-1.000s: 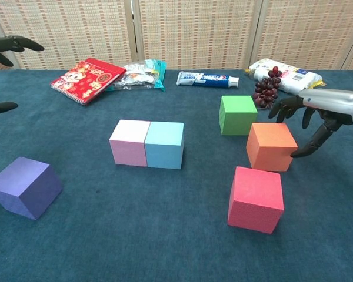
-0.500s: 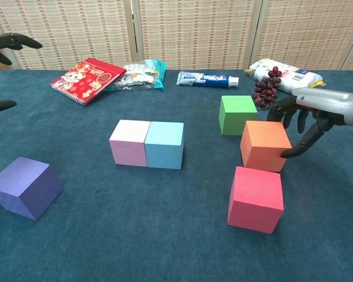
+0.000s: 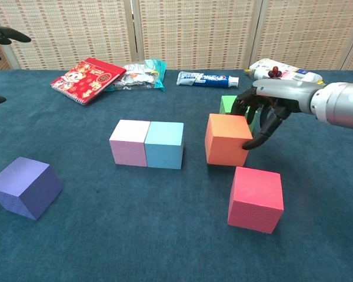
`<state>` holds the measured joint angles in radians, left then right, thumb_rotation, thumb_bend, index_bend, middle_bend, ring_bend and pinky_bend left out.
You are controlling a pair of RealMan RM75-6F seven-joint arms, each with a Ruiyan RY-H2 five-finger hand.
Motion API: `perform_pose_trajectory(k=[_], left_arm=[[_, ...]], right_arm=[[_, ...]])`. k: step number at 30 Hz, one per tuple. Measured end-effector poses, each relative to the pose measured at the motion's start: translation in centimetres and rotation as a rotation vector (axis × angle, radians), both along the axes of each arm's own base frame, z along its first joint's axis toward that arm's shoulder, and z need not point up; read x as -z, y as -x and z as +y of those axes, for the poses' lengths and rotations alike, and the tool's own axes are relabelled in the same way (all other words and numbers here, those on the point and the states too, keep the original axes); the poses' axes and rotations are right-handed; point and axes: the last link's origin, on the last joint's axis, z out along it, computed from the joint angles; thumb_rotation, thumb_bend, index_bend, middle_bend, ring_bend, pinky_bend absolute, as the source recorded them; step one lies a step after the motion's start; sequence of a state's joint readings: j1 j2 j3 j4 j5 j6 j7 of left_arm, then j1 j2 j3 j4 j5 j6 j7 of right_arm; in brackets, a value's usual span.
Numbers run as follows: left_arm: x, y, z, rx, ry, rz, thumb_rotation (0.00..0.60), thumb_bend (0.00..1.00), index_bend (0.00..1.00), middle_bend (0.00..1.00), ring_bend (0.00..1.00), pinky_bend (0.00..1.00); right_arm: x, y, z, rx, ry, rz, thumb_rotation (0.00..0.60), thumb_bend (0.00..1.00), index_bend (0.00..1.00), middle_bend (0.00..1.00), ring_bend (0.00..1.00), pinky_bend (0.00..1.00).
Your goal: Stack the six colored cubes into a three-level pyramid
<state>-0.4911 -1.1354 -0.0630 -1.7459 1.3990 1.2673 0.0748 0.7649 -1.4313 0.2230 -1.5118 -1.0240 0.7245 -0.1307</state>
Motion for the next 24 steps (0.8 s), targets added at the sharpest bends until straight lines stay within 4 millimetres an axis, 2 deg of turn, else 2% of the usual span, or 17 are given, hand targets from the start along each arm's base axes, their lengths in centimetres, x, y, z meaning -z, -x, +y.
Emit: perform_pose_trajectory(k=[10, 24], left_arm=[[-0.1, 0.7, -0.1, -0.011, 0.004, -0.013, 0.6, 0.33, 0.07, 0.0, 0.0, 0.17], [-0.1, 1.3, -0.1, -0.01, 0.016, -0.021, 0.6, 0.33, 0.07, 0.0, 0.0, 0.17]], right_arm=[[2.2, -2.5, -1.1, -0.011, -0.006, 0.044, 0.6, 0.16, 0.49, 0.49, 0.44, 0.53], [4.1, -3.8, -1.3, 0.007, 0.016, 0.06, 0.6, 0.16, 0.48, 0.49, 0.44, 0.52]])
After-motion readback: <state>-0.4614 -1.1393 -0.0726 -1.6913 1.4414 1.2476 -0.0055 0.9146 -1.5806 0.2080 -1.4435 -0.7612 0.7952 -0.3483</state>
